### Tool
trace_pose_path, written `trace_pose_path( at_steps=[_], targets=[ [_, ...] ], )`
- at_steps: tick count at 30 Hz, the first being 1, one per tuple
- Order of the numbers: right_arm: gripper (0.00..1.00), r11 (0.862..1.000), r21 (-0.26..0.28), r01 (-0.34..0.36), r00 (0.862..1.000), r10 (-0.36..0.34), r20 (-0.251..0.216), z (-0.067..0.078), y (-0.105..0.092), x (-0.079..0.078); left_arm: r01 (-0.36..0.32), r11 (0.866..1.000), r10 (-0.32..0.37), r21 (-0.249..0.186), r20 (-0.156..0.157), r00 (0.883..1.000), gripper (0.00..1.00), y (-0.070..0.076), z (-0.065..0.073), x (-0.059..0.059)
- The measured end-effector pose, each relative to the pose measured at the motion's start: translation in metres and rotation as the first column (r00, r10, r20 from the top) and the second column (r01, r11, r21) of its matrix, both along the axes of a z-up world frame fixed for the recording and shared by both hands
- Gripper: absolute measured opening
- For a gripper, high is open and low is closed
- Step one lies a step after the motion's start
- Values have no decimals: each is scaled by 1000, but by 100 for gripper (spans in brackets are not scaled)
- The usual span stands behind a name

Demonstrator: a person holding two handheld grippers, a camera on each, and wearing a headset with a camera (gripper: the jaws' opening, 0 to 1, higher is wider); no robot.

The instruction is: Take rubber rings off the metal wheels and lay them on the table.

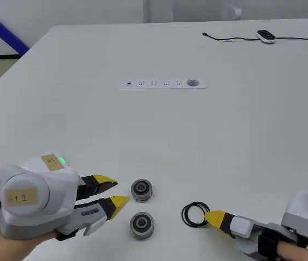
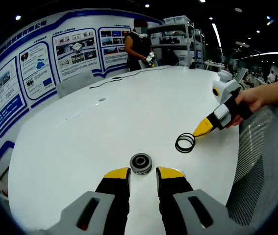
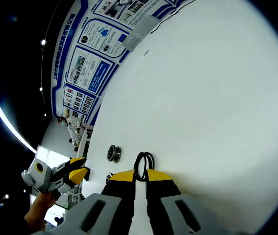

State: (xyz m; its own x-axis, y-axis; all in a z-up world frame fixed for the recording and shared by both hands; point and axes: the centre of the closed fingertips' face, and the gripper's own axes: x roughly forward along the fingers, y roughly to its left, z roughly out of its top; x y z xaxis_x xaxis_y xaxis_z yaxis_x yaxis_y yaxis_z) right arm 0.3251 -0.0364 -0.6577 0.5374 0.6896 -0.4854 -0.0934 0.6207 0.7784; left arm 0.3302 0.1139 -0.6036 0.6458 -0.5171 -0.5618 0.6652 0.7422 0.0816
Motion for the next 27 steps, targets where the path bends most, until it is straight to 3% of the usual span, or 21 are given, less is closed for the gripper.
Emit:
trace_pose_path(
  at_steps=[4, 11, 16, 19, 25, 27],
  targets=[
    [10, 1000, -4, 8, 1000, -8, 18, 6, -2, 1, -10, 1000, 10, -5, 5, 1000, 22, 3, 1, -2],
    [13, 995, -97, -18, 993, 28, 112, 16, -9, 6, -45, 999, 46, -20, 20, 999, 22, 14, 6, -6],
    [15, 992, -110, -66, 993, 76, 91, 10, -3, 0, -63, 998, 63, -27, 28, 998, 22, 20, 8, -10],
    [15, 979, -177, -101, 989, 118, 84, 0, -3, -6, -68, 997, 69, -29, 32, 997, 22, 22, 9, -13],
    [20, 965, -224, -134, 983, 158, 94, -4, -1, -10, -83, 996, 84, -34, 40, 996, 22, 27, 11, -15],
    [24, 945, -282, -169, 974, 204, 102, -8, -1, -11, -83, 996, 84, -35, 41, 996, 22, 27, 11, -16]
  ],
)
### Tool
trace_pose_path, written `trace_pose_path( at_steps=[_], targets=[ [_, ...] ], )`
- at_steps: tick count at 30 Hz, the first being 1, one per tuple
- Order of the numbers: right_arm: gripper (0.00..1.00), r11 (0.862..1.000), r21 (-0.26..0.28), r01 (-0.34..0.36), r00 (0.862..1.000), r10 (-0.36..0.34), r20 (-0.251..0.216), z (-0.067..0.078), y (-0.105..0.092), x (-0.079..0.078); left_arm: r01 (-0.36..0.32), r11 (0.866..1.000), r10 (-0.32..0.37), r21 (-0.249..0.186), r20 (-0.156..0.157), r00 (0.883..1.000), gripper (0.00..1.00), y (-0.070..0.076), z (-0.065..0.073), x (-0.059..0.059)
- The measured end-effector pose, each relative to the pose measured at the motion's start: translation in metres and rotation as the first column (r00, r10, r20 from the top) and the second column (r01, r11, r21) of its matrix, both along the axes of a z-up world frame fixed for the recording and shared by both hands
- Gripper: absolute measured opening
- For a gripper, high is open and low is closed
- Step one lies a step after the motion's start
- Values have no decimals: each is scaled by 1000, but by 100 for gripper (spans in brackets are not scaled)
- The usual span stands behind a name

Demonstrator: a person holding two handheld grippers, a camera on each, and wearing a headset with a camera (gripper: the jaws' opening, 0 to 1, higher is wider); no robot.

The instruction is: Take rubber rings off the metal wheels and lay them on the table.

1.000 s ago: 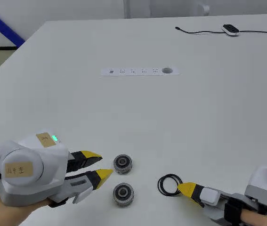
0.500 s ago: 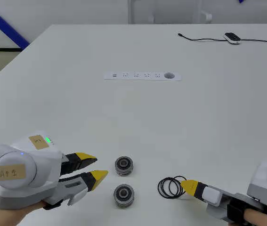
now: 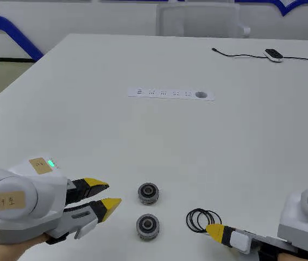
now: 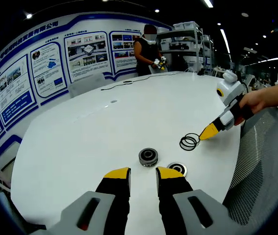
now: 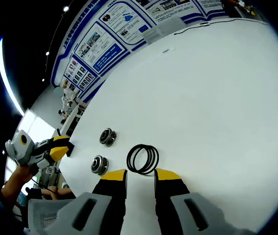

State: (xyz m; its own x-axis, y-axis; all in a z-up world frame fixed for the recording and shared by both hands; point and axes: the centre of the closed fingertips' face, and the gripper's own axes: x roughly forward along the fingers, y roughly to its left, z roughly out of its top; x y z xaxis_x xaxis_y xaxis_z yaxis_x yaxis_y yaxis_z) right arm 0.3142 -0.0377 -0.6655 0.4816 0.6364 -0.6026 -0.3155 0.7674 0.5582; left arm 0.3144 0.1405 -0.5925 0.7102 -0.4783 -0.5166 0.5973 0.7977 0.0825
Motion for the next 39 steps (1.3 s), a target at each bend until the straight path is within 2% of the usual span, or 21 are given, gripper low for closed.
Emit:
trace_pose_path(
  at_steps=[4, 7, 11, 15, 18, 19, 22, 26, 28, 29, 32, 33, 34, 35, 37, 38, 39],
  targets=[
    [27, 996, -69, -57, 997, 61, 52, 3, 3, -1, 5, 1000, -5, -2, 6, 1000, 22, -2, 2, -1],
    [33, 994, -86, -74, 994, 81, 78, 8, 3, -1, 4, 1000, -4, -3, 10, 1000, 22, -2, 3, 0],
    [34, 989, -110, -102, 985, 116, 126, 15, 2, 2, 0, 1000, 1, -9, 19, 1000, 22, -1, 6, 0],
    [38, 970, -191, -151, 953, 194, 234, 25, -5, 9, -7, 1000, 7, -11, 21, 1000, 22, 1, 7, -2],
    [42, 944, -268, -194, 915, 273, 296, 30, -10, 10, -12, 1000, 12, -15, 17, 1000, 22, 3, 6, -5],
    [43, 938, -282, -200, 909, 285, 304, 31, -11, 10, -15, 1000, 15, -20, 12, 1000, 23, 4, 5, -7],
    [46, 941, -268, -207, 903, 289, 319, 36, -16, 10, -18, 999, 18, -39, 5, 1000, 28, 4, 4, -11],
    [50, 947, -255, -193, 893, 277, 354, 48, -25, 14, -19, 998, 20, -60, 16, 1000, 38, 2, 7, -16],
    [52, 948, -254, -192, 885, 279, 373, 54, -30, 16, -27, 997, 29, -65, 25, 999, 40, 4, 9, -16],
    [52, 946, -260, -193, 873, 286, 395, 59, -33, 18, -35, 997, 37, -72, 28, 999, 42, 5, 9, -17],
    [53, 946, -266, -186, 866, 286, 411, 64, -41, 20, -49, 996, 52, -70, 31, 998, 47, 8, 8, -20],
    [54, 948, -262, -182, 867, 281, 412, 65, -44, 21, -54, 996, 56, -65, 29, 998, 48, 9, 7, -21],
    [55, 955, -242, -170, 876, 259, 407, 66, -47, 22, -65, 996, 67, -57, 26, 997, 50, 12, 5, -23],
    [55, 957, -237, -165, 879, 252, 405, 66, -50, 23, -71, 996, 73, -53, 24, 997, 53, 13, 4, -24],
    [56, 957, -245, -155, 876, 247, 413, 66, -55, 24, -90, 995, 92, -52, 21, 996, 58, 16, 2, -27],
    [57, 956, -251, -155, 875, 251, 415, 66, -56, 24, -96, 993, 98, -63, 20, 995, 61, 17, 3, -28],
    [58, 953, -257, -161, 872, 259, 415, 66, -57, 23, -102, 991, 105, -92, 26, 994, 63, 15, 6, -30]
  ],
)
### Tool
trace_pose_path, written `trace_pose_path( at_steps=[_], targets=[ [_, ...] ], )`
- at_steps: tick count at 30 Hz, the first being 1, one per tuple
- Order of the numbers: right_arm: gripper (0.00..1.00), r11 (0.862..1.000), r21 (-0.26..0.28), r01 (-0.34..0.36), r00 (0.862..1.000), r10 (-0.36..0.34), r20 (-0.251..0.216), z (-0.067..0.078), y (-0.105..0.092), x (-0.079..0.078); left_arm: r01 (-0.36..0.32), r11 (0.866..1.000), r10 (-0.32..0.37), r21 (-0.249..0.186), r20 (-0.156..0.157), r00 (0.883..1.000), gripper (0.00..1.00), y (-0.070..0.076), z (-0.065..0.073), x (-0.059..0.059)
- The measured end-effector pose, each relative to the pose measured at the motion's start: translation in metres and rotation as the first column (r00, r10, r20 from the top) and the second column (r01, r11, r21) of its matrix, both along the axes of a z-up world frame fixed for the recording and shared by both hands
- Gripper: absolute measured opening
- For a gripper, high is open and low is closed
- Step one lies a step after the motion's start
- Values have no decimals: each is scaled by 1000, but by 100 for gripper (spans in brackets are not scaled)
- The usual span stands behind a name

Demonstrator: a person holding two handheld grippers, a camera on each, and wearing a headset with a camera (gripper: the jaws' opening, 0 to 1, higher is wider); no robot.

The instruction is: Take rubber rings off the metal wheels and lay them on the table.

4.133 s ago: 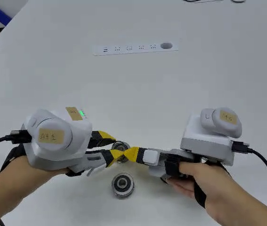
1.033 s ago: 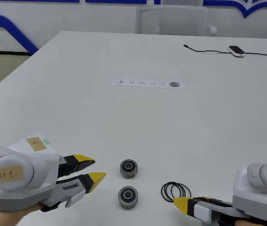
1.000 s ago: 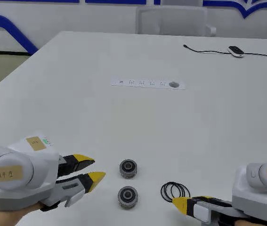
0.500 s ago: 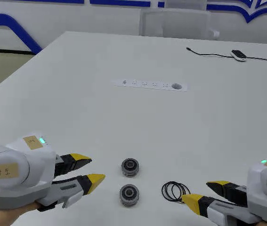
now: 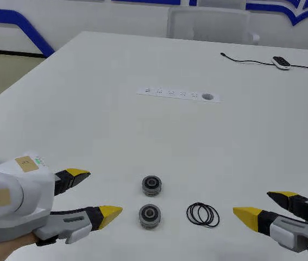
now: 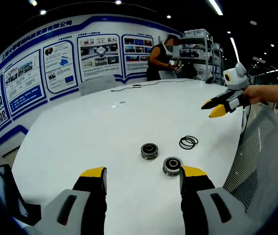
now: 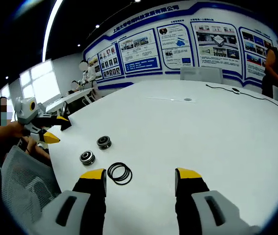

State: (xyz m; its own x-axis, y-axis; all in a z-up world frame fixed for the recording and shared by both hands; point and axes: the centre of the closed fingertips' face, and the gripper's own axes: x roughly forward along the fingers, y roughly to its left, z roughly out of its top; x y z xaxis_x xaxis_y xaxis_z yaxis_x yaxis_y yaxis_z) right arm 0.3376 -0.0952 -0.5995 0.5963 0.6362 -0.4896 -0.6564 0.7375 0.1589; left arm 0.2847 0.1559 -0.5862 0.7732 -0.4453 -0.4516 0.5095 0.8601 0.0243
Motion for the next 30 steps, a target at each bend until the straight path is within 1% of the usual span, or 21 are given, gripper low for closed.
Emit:
trace_pose_path(
  at_steps=[1, 5, 8, 10, 15, 18, 20, 27, 30],
  targets=[
    [59, 1000, -1, -5, 1000, 5, 0, 0, 0, -1, -2, 1000, 2, -6, 4, 1000, 64, 0, 1, -1],
    [61, 999, -20, -43, 999, 43, 5, -1, 0, -4, -14, 1000, 14, -3, 18, 1000, 69, 2, 3, -7],
    [63, 996, -31, -83, 997, 83, 0, -3, 3, -10, -23, 1000, 23, -8, 14, 1000, 72, 2, 0, -12],
    [64, 994, -27, -102, 995, 102, 1, -2, 6, -13, -29, 1000, 29, -1, 9, 1000, 73, 2, -3, -15],
    [66, 991, -25, -132, 991, 132, 7, -1, 9, -16, -55, 998, 55, -1, 6, 998, 80, 5, -11, -19],
    [68, 990, -22, -140, 990, 140, 14, 0, 10, -17, -71, 997, 71, -17, 19, 997, 81, 6, -10, -19],
    [69, 988, -22, -155, 987, 156, 31, 3, 12, -17, -77, 997, 78, -20, 28, 997, 82, 5, -8, -19],
    [70, 981, -15, -191, 981, 191, 44, 8, 19, -19, -79, 997, 79, -13, 32, 996, 81, 2, -6, -22],
    [71, 979, -10, -202, 978, 202, 42, 10, 22, -20, -77, 997, 77, -11, 32, 997, 82, 0, -6, -22]
  ],
)
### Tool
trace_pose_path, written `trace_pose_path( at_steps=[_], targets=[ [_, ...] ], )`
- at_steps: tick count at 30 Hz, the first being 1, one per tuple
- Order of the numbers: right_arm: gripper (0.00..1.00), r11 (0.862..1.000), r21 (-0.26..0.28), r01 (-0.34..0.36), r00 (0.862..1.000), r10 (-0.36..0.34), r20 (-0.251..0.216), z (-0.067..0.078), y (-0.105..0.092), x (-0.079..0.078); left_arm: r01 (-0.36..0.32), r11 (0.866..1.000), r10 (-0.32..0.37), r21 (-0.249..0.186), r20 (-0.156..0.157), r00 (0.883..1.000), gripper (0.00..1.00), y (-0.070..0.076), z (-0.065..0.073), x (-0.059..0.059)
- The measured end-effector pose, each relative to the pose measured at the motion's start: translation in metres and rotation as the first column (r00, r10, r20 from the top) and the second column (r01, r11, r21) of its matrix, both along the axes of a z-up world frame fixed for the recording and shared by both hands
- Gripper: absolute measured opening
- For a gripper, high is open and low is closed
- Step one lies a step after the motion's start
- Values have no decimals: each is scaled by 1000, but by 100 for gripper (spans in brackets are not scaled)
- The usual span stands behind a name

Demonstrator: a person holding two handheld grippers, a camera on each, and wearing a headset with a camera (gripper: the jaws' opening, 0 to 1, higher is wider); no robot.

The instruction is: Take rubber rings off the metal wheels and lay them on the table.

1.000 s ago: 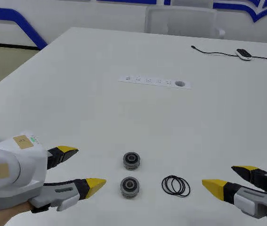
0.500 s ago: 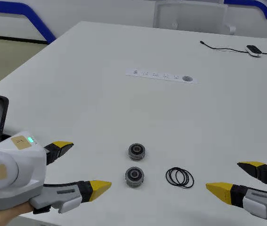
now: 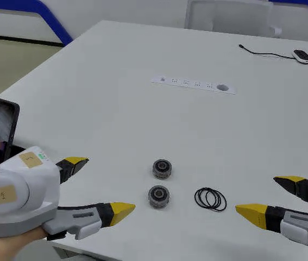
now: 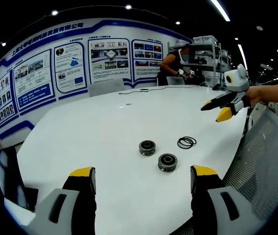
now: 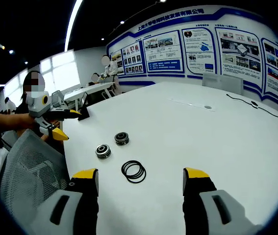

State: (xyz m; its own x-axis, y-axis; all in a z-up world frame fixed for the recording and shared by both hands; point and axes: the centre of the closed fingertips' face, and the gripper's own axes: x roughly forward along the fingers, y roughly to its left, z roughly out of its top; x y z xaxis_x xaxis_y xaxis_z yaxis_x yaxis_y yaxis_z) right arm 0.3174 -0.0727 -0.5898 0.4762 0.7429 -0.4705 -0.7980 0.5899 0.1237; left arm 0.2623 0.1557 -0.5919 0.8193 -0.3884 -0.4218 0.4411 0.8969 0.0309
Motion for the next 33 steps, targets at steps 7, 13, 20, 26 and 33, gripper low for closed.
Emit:
trace_pose_path(
  at_steps=[7, 13, 20, 26, 33],
  targets=[
    [72, 1000, 13, -26, 1000, 25, 2, 3, 7, 0, 11, 1000, -11, 5, -5, 1000, 81, -5, -1, -3],
    [73, 999, 0, -35, 999, 35, -10, -2, 5, 0, 21, 1000, -20, 15, -14, 1000, 81, -7, -3, -5],
    [73, 999, -3, -40, 999, 40, -13, -2, 3, 0, 27, 999, -27, 22, -15, 1000, 81, -8, -2, -6],
    [73, 999, -5, -48, 999, 48, -15, -3, 4, -2, 44, 999, -43, 32, -21, 999, 81, -12, -3, -9],
    [73, 999, -9, -51, 999, 51, -16, -5, 2, -2, 63, 997, -62, 40, -21, 998, 81, -19, -1, -8]
  ],
)
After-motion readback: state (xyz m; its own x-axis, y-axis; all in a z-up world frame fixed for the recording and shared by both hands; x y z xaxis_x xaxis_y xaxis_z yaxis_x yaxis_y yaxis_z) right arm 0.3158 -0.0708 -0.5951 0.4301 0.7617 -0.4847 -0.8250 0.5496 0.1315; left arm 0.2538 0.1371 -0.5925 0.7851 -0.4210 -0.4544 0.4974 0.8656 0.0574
